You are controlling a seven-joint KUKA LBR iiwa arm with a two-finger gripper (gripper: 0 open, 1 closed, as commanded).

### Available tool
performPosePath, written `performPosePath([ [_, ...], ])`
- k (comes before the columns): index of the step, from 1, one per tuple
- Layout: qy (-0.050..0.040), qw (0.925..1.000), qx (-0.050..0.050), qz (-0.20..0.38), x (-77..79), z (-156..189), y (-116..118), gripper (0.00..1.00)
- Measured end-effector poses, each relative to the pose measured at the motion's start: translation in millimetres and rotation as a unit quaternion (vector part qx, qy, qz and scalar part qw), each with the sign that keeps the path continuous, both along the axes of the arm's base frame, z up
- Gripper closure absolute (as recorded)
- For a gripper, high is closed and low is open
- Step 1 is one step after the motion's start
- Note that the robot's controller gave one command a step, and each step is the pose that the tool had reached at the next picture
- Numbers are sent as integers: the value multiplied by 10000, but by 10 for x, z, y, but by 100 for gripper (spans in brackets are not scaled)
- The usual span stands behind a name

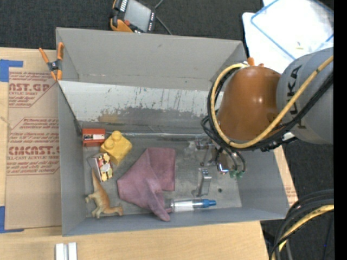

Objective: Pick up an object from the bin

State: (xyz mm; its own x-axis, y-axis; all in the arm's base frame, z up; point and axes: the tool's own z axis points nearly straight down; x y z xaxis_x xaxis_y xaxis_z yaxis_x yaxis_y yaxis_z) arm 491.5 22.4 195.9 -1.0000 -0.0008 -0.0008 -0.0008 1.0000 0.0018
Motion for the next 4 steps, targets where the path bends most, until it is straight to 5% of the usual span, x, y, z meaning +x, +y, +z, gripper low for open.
performPosePath([
  [1, 0, 10000, 0, 1, 0, 0, 0, 0],
  [2, -22, 9998, 2, 186, -3, -812, 357, 0],
  [3, 17, 9999, 8, 157, -48, -936, 404, 0],
  [4, -23, 9505, 19, 3106, 470, -1248, 764, 100],
])
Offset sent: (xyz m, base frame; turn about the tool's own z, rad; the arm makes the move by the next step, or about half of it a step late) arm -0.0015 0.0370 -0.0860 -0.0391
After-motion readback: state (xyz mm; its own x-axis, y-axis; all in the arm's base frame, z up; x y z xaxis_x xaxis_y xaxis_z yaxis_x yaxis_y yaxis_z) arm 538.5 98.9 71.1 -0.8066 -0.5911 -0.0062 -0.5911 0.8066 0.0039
